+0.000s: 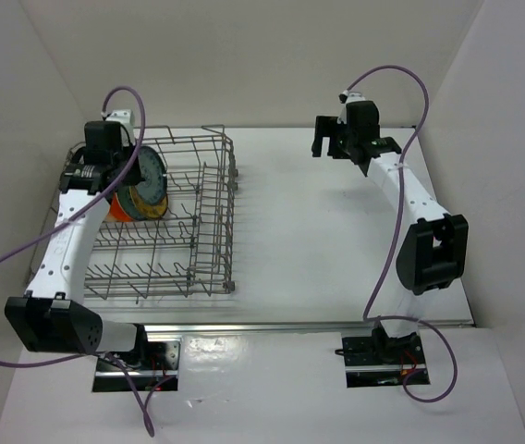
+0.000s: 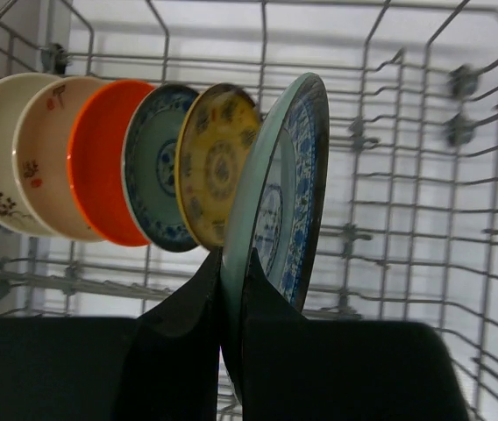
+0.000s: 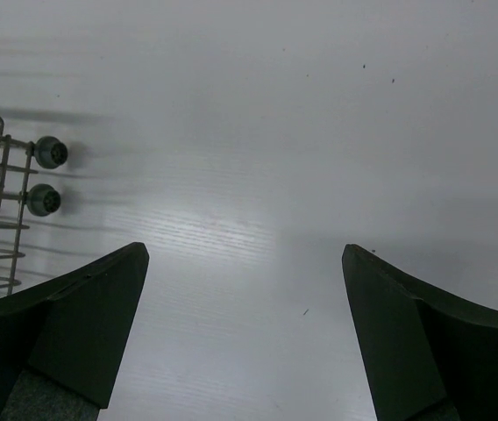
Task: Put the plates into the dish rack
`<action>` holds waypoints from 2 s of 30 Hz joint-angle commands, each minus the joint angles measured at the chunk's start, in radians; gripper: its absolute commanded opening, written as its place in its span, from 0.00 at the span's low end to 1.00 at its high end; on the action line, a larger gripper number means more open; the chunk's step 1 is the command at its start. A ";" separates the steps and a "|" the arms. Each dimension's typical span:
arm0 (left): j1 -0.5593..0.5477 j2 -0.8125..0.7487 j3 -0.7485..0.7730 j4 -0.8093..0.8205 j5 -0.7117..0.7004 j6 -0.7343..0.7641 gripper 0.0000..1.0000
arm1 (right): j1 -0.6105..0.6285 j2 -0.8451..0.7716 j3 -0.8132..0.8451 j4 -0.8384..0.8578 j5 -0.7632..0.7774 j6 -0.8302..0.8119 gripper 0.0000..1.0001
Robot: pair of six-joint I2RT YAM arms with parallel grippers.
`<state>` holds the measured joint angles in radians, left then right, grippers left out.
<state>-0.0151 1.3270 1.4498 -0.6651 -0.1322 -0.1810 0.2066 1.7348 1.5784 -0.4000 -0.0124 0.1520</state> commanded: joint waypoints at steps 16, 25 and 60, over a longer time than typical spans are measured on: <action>0.006 0.141 -0.063 0.136 -0.124 0.143 0.00 | 0.004 0.112 0.091 -0.003 0.003 0.006 1.00; 0.006 0.253 -0.052 0.156 -0.051 0.109 0.00 | 0.004 0.121 0.091 0.018 -0.008 0.006 1.00; -0.042 0.111 -0.051 0.136 -0.018 0.063 0.83 | 0.004 0.028 0.019 0.075 -0.086 0.015 1.00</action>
<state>-0.0540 1.5566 1.3998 -0.6048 -0.1703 -0.1116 0.2066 1.8481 1.6100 -0.3954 -0.0902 0.1631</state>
